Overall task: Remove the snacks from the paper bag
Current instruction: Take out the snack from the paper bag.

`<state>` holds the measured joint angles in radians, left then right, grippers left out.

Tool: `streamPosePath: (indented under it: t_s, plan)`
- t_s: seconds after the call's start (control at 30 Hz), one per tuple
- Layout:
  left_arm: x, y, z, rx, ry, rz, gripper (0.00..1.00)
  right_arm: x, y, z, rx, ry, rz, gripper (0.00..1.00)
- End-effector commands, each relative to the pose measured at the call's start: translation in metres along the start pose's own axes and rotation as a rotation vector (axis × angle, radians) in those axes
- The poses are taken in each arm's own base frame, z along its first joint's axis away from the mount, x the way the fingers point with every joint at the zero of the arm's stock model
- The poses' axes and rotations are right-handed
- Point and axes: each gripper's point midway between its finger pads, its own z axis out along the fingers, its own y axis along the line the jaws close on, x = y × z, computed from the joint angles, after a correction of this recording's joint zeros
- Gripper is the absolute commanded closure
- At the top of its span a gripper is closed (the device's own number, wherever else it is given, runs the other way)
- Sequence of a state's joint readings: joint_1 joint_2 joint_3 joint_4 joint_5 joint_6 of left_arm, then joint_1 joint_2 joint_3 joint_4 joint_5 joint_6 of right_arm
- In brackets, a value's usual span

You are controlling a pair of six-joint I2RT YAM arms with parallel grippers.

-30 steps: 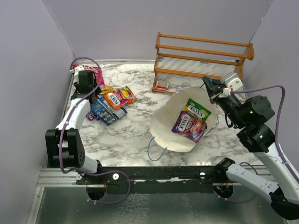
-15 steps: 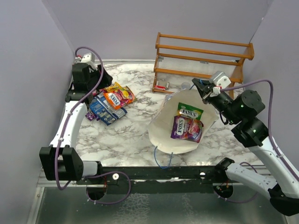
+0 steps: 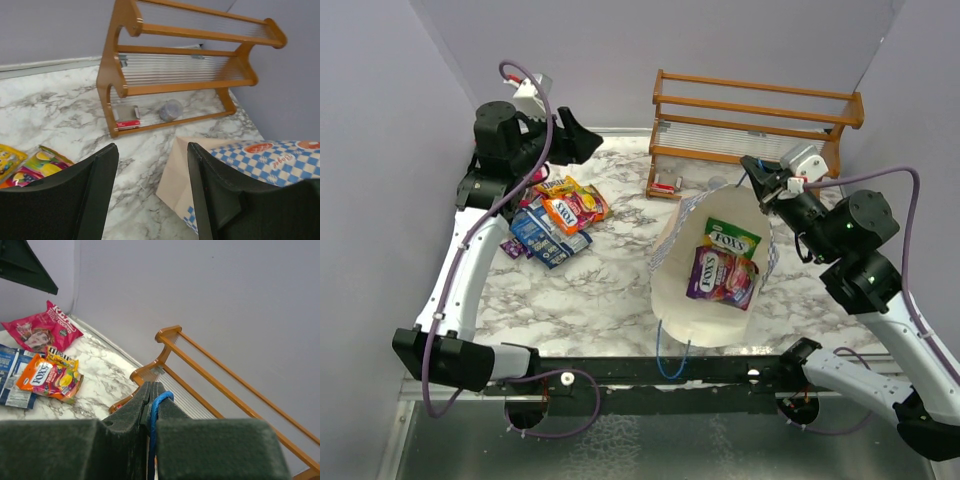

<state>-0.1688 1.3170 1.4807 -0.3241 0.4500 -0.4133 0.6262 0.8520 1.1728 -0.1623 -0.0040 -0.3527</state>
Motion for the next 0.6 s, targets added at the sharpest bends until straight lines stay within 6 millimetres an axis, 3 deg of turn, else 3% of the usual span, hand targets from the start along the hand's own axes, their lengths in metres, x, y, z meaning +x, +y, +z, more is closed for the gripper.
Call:
streamPosePath:
  t_s: [0.0,0.23,0.4,0.57]
  plan:
    - [0.007,-0.037,-0.005,0.127,0.033,-0.027,0.39,-0.030,-0.022,-0.001,0.098,-0.112,0.008,0.98]
    - [-0.002,-0.070,-0.022,0.206,-0.026,-0.020,0.38,-0.021,-0.019,0.016,0.082,-0.074,-0.013,0.98]
    - [0.024,-0.113,-0.043,0.327,-0.049,-0.067,0.40,-0.022,-0.009,0.018,0.031,-0.087,0.009,0.98]
    - [0.041,-0.131,-0.056,0.344,-0.080,-0.107,0.50,-0.037,-0.005,0.005,0.020,-0.191,-0.001,0.98]
